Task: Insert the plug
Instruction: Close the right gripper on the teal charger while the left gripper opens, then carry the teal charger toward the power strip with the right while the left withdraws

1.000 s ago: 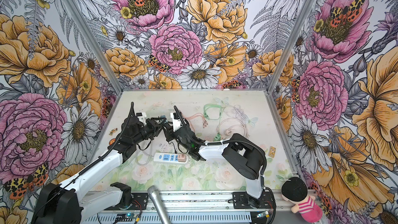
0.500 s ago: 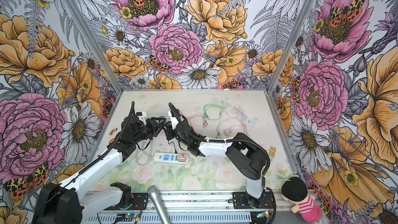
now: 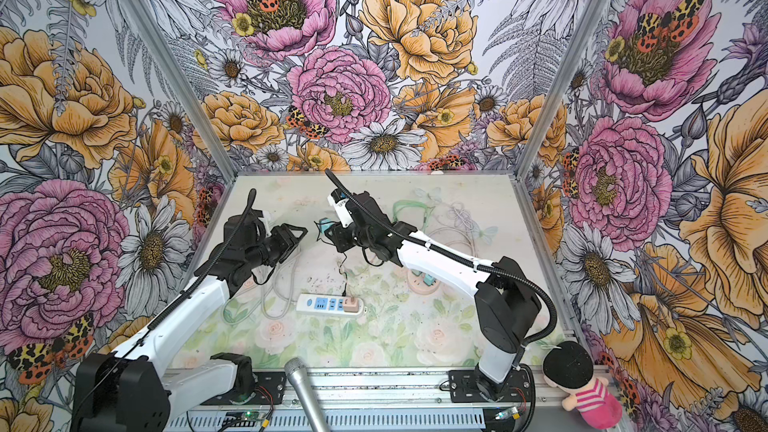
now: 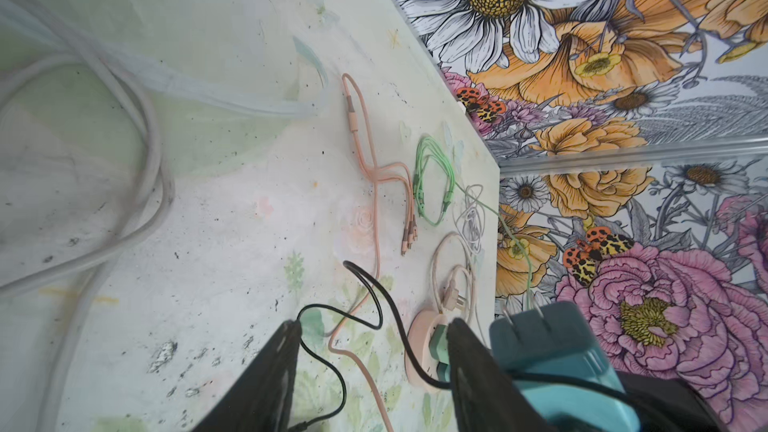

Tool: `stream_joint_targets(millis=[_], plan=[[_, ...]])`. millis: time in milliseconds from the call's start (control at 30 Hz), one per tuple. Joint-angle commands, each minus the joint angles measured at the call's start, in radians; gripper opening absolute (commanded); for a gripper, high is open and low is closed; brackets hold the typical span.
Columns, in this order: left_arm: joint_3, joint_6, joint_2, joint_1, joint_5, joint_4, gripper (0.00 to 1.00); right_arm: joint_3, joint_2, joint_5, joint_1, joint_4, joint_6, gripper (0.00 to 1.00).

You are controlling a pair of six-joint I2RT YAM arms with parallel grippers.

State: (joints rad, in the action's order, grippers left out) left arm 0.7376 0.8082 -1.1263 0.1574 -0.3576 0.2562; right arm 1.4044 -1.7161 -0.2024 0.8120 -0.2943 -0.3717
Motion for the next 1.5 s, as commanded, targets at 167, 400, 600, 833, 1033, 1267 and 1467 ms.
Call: stream_joint_targets(millis=[167, 400, 600, 833, 1033, 1267, 1467], plan=[[0.023, -0.331, 0.052, 0.09, -0.011, 0.11, 0.58, 0.189, -0.063, -0.101, -0.014, -0.255, 0.041, 0.0], [0.011, -0.503, 0.108, 0.256, 0.147, 0.12, 0.58, 0.348, -0.134, -0.116, -0.056, -0.435, 0.108, 0.0], [-0.001, -0.594, 0.118, 0.309, 0.347, 0.08, 0.61, 0.384, -0.132, -0.145, -0.06, -0.508, 0.139, 0.0], [-0.114, -0.699, 0.083, 0.296, 0.2, -0.255, 0.62, 0.376, -0.098, -0.205, -0.06, -0.533, 0.126, 0.0], [-0.085, -0.778, 0.003, 0.291, 0.156, -0.295, 0.62, 0.374, -0.068, -0.219, -0.063, -0.546, 0.135, 0.0], [-0.116, -0.756, -0.089, 0.218, 0.072, -0.485, 0.32, 0.368, -0.038, -0.26, -0.066, -0.596, 0.151, 0.0], [-0.12, -0.747, -0.035, 0.149, 0.053, -0.505, 0.1, 0.351, -0.028, -0.263, -0.07, -0.654, 0.182, 0.0]])
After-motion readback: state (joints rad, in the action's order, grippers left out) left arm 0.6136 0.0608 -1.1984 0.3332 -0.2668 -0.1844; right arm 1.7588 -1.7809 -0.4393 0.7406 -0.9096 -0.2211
